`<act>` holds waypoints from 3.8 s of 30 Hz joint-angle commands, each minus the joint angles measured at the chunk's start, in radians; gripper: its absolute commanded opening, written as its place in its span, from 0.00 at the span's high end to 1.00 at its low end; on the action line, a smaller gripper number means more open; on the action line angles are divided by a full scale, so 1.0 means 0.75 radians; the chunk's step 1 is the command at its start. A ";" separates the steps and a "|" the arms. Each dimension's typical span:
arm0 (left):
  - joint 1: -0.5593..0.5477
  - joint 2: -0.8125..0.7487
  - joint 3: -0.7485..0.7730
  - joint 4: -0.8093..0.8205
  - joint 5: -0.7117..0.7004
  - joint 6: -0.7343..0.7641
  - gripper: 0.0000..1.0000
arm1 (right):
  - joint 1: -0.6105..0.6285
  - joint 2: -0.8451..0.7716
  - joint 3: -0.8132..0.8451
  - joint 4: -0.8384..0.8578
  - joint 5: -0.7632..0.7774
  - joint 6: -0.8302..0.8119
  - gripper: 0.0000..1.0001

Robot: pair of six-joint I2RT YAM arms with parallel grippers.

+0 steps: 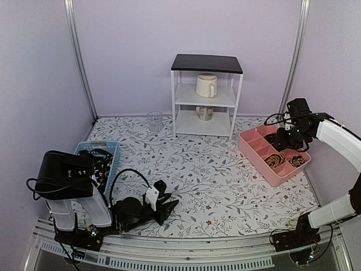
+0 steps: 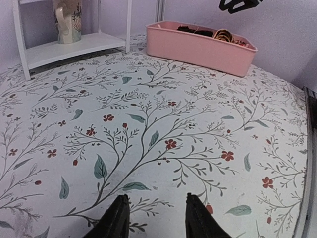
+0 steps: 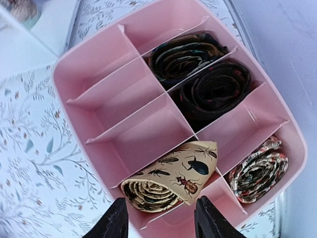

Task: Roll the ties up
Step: Adjust the tie in the storage box.

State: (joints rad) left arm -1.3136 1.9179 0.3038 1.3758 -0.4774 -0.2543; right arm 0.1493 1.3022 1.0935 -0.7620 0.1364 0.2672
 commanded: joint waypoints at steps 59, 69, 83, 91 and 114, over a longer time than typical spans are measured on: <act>-0.018 0.028 0.071 -0.092 0.022 0.028 0.62 | -0.168 0.228 -0.025 0.107 -0.145 -0.493 0.28; -0.017 0.020 0.061 -0.092 0.006 0.027 0.62 | -0.170 0.325 -0.033 0.179 -0.264 -0.495 0.20; -0.018 0.026 0.068 -0.100 0.000 0.030 0.62 | -0.167 0.390 -0.093 0.212 -0.341 -0.465 0.32; -0.016 0.030 0.071 -0.100 0.004 0.034 0.62 | -0.188 0.421 -0.121 0.237 -0.362 -0.488 0.32; -0.017 0.047 0.109 -0.145 0.009 0.042 0.62 | -0.364 0.520 -0.161 0.303 -0.679 -0.435 0.38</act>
State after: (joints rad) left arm -1.3136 1.9350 0.3656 1.2881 -0.4648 -0.2356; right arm -0.1093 1.6302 0.9882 -0.5137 -0.3813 -0.0601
